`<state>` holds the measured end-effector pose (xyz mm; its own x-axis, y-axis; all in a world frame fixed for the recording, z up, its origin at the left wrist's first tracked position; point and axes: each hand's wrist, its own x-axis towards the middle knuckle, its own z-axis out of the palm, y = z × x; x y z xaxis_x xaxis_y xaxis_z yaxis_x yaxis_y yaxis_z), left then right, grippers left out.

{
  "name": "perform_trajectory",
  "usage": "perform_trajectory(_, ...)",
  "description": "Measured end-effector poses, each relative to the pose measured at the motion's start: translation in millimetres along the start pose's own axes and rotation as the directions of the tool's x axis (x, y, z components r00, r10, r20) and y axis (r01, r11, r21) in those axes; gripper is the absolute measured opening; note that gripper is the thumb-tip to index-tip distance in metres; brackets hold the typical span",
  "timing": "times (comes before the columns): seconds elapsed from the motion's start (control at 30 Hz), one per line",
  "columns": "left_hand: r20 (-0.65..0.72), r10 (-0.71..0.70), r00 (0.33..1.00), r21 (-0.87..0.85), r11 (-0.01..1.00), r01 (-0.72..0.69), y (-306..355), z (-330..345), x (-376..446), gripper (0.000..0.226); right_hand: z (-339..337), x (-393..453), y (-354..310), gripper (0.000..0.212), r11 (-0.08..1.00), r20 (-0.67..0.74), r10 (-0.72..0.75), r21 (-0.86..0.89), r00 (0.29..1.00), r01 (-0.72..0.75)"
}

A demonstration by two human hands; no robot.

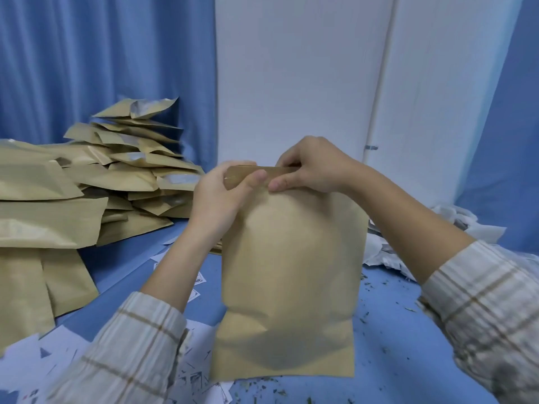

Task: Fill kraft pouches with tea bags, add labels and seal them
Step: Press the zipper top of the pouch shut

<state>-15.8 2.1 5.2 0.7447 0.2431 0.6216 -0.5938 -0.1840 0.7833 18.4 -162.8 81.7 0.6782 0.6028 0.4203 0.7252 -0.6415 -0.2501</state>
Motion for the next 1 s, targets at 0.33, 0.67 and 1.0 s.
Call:
perform_trajectory(0.33,-0.110,-0.059,0.992,-0.138,0.990,0.043,-1.6,8.3,-4.9,0.049,2.7,3.4,-3.6,0.014,0.999,-0.048,0.021,0.038,0.999,-0.019)
perform_trajectory(0.67,-0.028,-0.091,0.995,-0.051,0.995,0.089,-2.8,19.7,-2.8,0.024,0.1,-0.7,1.8,0.010,0.999,-0.052,0.018,0.028,0.998,-0.017)
perform_trajectory(1.0,-0.057,-0.075,0.996,-0.024,0.997,0.073,-10.5,26.3,-4.8,0.011,-6.5,-11.7,23.5,0.025,0.998,-0.103,0.022,-0.062,0.994,-0.028)
